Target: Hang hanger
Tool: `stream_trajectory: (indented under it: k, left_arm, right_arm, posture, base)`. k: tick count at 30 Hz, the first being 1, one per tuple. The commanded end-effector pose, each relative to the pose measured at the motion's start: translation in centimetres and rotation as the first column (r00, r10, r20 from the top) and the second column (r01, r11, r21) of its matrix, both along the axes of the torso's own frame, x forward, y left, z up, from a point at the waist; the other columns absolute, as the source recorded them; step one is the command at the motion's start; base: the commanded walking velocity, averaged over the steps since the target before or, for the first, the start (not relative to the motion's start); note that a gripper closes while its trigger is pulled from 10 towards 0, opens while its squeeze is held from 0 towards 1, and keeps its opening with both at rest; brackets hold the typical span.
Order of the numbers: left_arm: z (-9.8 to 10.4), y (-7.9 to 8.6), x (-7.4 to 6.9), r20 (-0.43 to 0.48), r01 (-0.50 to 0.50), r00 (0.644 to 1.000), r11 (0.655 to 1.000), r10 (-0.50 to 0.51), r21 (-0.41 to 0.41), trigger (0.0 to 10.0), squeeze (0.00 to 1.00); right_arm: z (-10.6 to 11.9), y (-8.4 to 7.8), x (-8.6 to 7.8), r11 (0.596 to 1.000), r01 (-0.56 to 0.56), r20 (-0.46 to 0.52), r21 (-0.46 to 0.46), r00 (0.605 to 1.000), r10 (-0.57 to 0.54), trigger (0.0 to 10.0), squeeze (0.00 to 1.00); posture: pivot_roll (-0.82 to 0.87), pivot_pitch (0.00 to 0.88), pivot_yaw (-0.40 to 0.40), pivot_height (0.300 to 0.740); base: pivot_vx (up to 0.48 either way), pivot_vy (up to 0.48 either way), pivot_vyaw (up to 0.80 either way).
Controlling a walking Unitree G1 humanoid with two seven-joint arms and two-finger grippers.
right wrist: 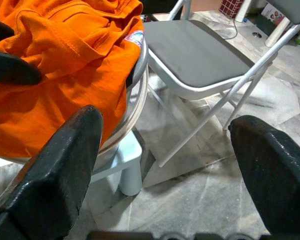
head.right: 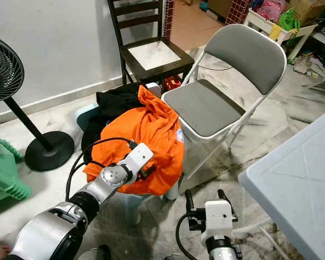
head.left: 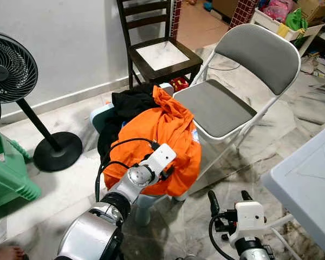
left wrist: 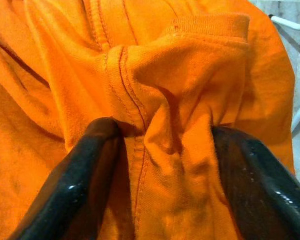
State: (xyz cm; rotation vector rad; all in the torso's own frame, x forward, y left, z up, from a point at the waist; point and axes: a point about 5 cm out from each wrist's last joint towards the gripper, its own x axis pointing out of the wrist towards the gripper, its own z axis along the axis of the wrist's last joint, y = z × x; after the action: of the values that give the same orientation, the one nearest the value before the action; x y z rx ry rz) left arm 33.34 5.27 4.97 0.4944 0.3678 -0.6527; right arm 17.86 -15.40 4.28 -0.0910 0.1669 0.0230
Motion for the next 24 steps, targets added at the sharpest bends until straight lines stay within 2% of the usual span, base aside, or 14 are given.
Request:
stream_trajectory:
  k: [1,20,24]
  left_arm:
    - [-0.63,0.06,-0.44,-0.030,-0.008,1.000,1.000,0.008,-0.003,0.0,0.00]
    - [-0.48,0.09,-0.36,-0.011,-0.002,1.000,1.000,0.002,-0.005,0.0,0.00]
    - [-0.15,0.27,-0.10,0.049,-0.010,0.999,1.000,0.009,0.027,0.0,0.00]
  right_arm:
    - [0.04,-0.43,-0.19,1.000,0.007,-0.011,-0.013,1.000,-0.007,10.0,0.00]
    - [0.05,-0.51,0.09,1.000,0.004,-0.011,-0.018,1.000,-0.004,10.0,0.00]
    - [0.07,-0.54,0.15,1.000,0.005,-0.010,-0.020,1.000,-0.005,10.0,0.00]
  posture:
    - [-0.13,0.175,-0.066,0.740]
    - [-0.13,0.171,-0.072,0.740]
    - [-0.12,0.171,-0.073,0.740]
  base:
    - [0.000,0.000,0.00]
    - [0.000,0.000,0.00]
    - [0.000,0.000,0.00]
